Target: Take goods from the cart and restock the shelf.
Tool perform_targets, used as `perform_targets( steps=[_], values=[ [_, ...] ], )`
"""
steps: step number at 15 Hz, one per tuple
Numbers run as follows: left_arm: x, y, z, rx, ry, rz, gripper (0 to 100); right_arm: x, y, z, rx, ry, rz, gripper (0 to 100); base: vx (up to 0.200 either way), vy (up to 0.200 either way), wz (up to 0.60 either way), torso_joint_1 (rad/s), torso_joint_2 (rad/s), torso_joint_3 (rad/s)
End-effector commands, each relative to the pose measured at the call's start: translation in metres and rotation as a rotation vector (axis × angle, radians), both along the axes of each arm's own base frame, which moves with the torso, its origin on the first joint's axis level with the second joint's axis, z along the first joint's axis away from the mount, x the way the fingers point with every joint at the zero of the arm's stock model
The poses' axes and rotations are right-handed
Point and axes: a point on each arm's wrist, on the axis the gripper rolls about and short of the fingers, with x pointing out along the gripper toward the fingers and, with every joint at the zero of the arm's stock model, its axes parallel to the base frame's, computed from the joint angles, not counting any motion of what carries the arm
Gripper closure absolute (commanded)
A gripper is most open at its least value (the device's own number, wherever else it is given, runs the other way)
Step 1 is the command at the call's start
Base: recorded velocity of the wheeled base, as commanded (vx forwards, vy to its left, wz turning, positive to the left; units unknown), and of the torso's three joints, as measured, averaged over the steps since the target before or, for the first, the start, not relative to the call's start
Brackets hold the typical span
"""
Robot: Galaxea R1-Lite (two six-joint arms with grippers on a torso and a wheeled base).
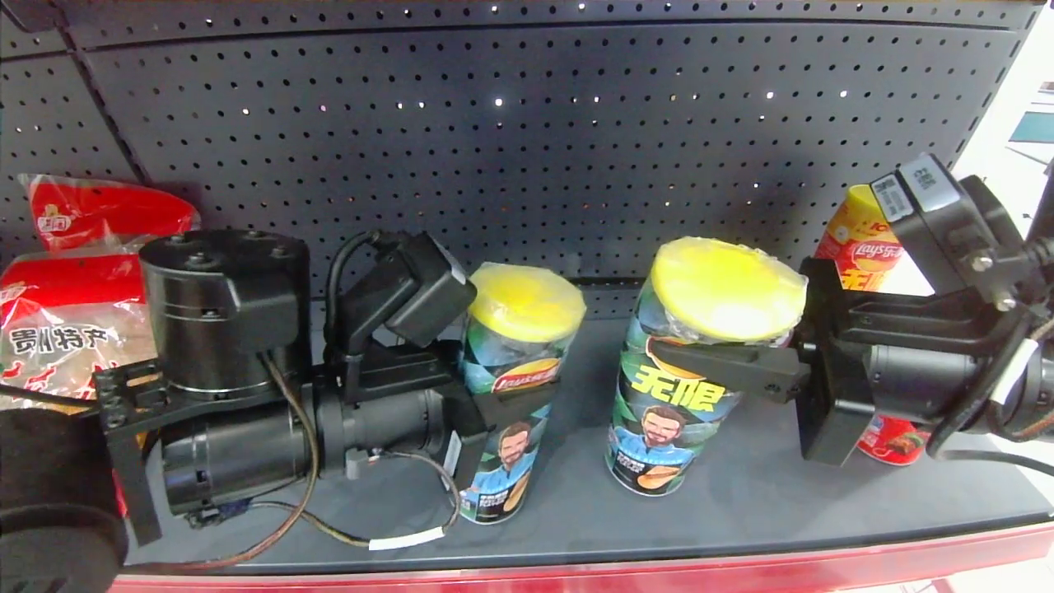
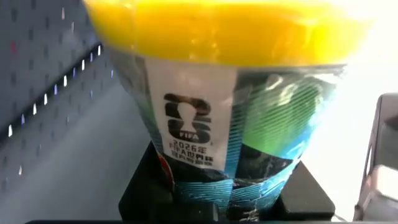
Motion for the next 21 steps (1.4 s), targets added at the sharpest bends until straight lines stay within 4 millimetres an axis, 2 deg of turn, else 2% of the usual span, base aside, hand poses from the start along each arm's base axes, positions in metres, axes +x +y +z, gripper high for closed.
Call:
perform_targets(
  steps=[1,5,7,19,20,21],
  values=[
    [0.011,-0.017,-0.001,0.0,0.0,-0.017,100,-0.001,0.0,0.001,0.003,-0.004,0.001,100,0.0,0.0,0.0,0.0,0.0,0.0],
    [0.007,-0.037,-0.011,0.004,0.056,-0.054,100,0.0,-0.001,0.006,0.018,-0.004,-0.004,100,0.0,0.0,0.0,0.0,0.0,0.0],
    [0.008,-0.038,-0.015,0.013,0.064,-0.046,100,0.0,-0.001,0.005,0.017,-0.002,-0.004,100,0.0,0.0,0.0,0.0,0.0,0.0],
    [0.007,-0.02,-0.036,0.069,0.122,-0.005,100,0.0,-0.002,0.003,0.015,0.013,-0.008,100,0.0,0.0,0.0,0.0,0.0,0.0],
    [0.008,-0.017,-0.036,0.068,0.12,0.006,0,0.001,-0.003,0.002,0.014,0.014,-0.012,100,0.0,0.0,0.0,0.0,0.0,0.0],
    [0.01,-0.015,-0.035,0.067,0.119,0.015,0,0.002,-0.004,0.002,0.014,0.014,-0.014,100,0.0,0.0,0.0,0.0,0.0,0.0]
  ],
)
